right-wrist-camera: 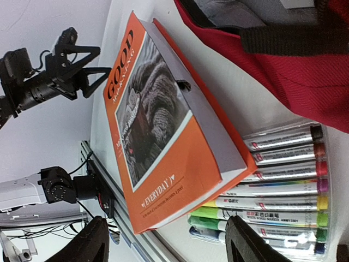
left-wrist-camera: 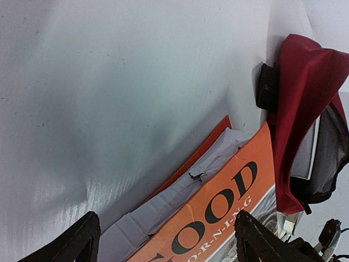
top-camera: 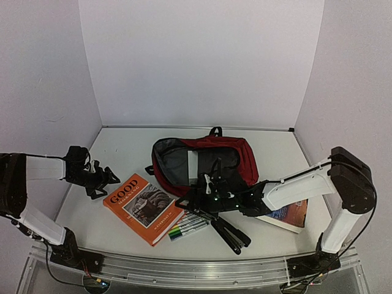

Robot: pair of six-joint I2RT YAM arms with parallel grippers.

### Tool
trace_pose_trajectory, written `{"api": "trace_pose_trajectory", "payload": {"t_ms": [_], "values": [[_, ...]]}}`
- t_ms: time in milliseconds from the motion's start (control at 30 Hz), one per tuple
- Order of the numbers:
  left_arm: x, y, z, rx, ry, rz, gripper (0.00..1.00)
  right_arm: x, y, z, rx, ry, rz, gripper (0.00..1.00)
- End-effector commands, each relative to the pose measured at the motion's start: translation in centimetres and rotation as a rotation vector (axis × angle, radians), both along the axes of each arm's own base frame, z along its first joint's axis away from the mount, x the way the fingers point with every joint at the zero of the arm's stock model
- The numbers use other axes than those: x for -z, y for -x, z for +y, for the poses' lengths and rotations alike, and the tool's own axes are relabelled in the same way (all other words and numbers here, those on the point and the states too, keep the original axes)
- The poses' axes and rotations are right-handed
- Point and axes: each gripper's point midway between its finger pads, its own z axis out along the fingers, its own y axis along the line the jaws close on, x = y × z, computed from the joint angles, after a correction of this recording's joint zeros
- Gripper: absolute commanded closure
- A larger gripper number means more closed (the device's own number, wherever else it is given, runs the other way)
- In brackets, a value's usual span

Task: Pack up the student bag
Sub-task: Pick up the book from the center of the board.

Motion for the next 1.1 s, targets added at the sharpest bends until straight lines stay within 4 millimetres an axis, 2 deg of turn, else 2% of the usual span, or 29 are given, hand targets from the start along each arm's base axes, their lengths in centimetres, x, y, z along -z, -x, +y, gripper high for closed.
{"api": "trace_pose_trajectory", "payload": {"t_ms": [0, 200, 400, 567, 800, 1067], "values": [[-1.0, -1.1, -1.4, 0.068, 0.028, -0.061, 0.15, -0.3, -0.2, 1.8, 0.042, -0.059, 0.018, 0.28], [0.0, -0.1, -2.1, 0.103, 0.049, -0.022, 0.15, 1.6, -0.3, 1.6, 0.078, -0.037, 0.06, 0.25], [0.7, 0.6, -2.7, 0.132, 0.062, 0.01, 0.15, 3.3, -0.6, 2.5, 0.087, -0.046, 0.092, 0.25], [0.3, 1.4, -4.4, 0.192, 0.102, 0.004, 0.16, 4.8, -1.0, 2.1, 0.127, -0.022, 0.108, 0.25], [0.6, 2.6, -6.9, 0.255, 0.135, 0.025, 0.18, 5.6, -0.9, 1.6, 0.159, -0.028, 0.134, 0.25], [2.3, 4.3, -8.4, 0.276, 0.138, 0.099, 0.33, 5.1, -0.6, 0.1, 0.223, -0.113, 0.178, 0.23]]}}
